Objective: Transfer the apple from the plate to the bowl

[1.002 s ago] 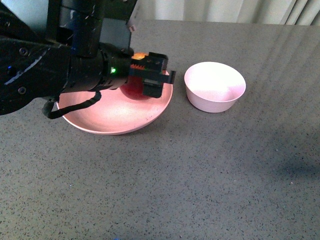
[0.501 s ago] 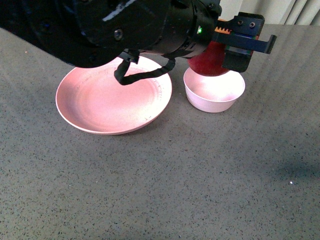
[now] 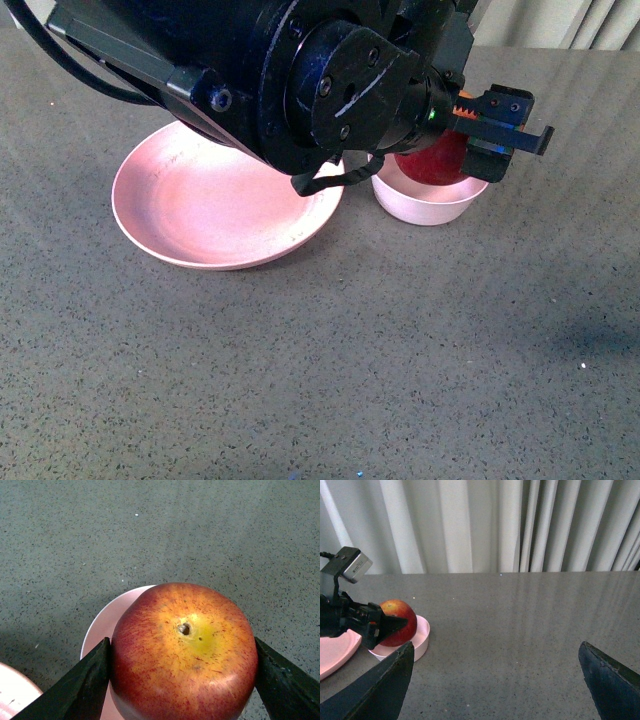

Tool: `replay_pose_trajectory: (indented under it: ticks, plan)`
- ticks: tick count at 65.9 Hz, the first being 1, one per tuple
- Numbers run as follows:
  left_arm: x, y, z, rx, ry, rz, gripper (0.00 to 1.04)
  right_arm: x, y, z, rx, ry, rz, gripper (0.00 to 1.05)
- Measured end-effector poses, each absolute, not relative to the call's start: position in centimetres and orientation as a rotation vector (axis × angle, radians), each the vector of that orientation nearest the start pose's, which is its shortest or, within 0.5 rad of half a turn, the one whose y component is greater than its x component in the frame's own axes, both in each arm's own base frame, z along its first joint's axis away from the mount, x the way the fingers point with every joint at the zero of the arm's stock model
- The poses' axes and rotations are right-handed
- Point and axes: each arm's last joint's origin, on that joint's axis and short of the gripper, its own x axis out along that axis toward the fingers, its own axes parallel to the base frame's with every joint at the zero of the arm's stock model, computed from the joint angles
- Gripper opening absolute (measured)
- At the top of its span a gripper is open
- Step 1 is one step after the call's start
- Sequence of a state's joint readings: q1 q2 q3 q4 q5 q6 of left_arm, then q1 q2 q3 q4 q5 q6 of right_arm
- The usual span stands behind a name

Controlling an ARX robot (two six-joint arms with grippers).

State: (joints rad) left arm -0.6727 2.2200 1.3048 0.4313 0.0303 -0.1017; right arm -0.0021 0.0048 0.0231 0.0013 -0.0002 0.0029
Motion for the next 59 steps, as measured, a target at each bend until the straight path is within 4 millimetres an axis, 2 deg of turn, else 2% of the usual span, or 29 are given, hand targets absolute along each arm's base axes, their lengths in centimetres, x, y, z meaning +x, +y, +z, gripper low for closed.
replay_pose_trajectory:
  ticks: [1, 6, 9, 23, 33, 41, 50, 55, 59]
  plan:
    - [36.1, -28.9, 11.1, 0.06, 0.503, -0.666, 0.72, 9.7, 0.0, 17.1, 0.003, -0.02, -0.002, 0.96]
    - [36.3, -29.1, 10.8, 0.056, 0.506, -0.667, 0.85, 9.7, 0.0, 17.1, 0.003, -0.02, -0.002, 0.96]
    - [36.4, -29.2, 10.6, 0.049, 0.507, -0.669, 0.97, 9.7, 0.0, 17.1, 0.003, -0.02, -0.002, 0.96]
    - [36.5, -29.1, 10.7, 0.017, 0.5, -0.68, 0.96, 9.7, 0.0, 17.1, 0.003, -0.02, -0.002, 0.96]
    - [36.2, -27.7, 11.3, -0.015, 0.469, -0.683, 0.96, 9.7, 0.0, 17.1, 0.003, -0.02, -0.002, 0.96]
    - [35.7, -24.8, 13.9, -0.103, 0.38, -0.681, 0.96, 9.7, 0.0, 17.1, 0.002, -0.02, -0.002, 0.96]
    - [34.0, -18.7, 18.2, -0.258, 0.226, -0.675, 0.96, 9.7, 0.0, 17.1, 0.003, -0.02, -0.002, 0.96]
    - [32.7, -15.3, 18.5, -0.34, 0.219, -0.667, 0.96, 9.7, 0.0, 17.1, 0.003, -0.02, -0.002, 0.96]
    - [31.2, -12.2, 17.1, -0.386, 0.278, -0.649, 0.96, 9.7, 0.0, 17.1, 0.003, -0.02, -0.002, 0.96]
